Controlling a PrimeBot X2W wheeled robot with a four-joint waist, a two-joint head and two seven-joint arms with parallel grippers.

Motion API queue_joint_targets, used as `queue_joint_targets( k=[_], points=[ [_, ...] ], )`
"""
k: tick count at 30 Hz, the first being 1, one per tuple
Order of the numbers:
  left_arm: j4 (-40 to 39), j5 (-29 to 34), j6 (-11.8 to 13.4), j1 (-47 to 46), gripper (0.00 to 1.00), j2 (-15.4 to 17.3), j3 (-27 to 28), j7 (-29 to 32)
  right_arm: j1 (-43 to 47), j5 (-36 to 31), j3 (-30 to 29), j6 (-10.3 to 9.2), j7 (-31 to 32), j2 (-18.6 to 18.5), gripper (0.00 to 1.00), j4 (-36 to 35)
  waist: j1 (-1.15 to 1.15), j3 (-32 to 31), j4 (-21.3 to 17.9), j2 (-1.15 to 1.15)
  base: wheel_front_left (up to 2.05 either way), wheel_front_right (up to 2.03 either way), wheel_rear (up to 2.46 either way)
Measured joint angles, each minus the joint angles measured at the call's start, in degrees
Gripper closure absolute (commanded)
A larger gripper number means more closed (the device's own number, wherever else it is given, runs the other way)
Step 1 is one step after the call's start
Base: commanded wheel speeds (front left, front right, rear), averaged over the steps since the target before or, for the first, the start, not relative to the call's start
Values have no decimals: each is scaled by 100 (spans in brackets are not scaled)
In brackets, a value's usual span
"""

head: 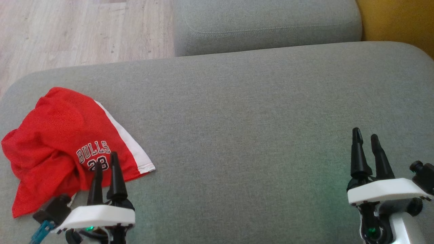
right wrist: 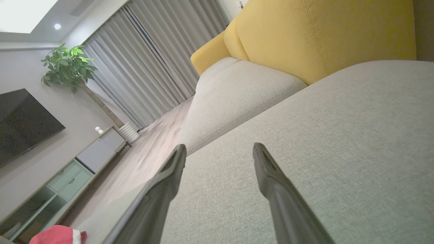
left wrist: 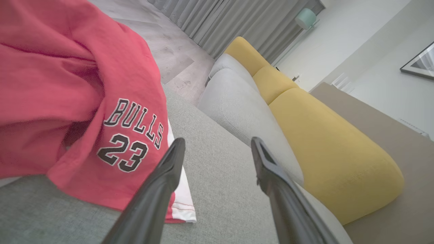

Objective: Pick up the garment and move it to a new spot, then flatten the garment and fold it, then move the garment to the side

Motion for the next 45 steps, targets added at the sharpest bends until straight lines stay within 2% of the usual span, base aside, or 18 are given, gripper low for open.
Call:
queue_joint_targets(
  k=[8,15,20,35,45],
  points=[
    [63,884,59,-1,0,7,-215,-113,1,-784,65,0,-122,-1,0,-18,0,10,-11,0,0,0,0],
    [71,1519,234,-2,0,70,-415,-241,1,-1404,149,0,-250,-2,0,-15,0,14,-27,0,0,0,0],
    [36,1863,383,-4,0,96,-549,-331,1,-1800,211,0,-332,-2,0,-8,0,15,-42,0,0,0,0],
    [-98,2949,492,-59,0,289,-961,-576,-15,-3162,315,0,-579,-3,0,-94,0,60,-96,0,0,0,0],
    [37,3801,767,-96,0,486,-1440,-754,-24,-3972,414,0,-747,-5,0,-209,0,50,-113,0,0,0,0]
  ],
)
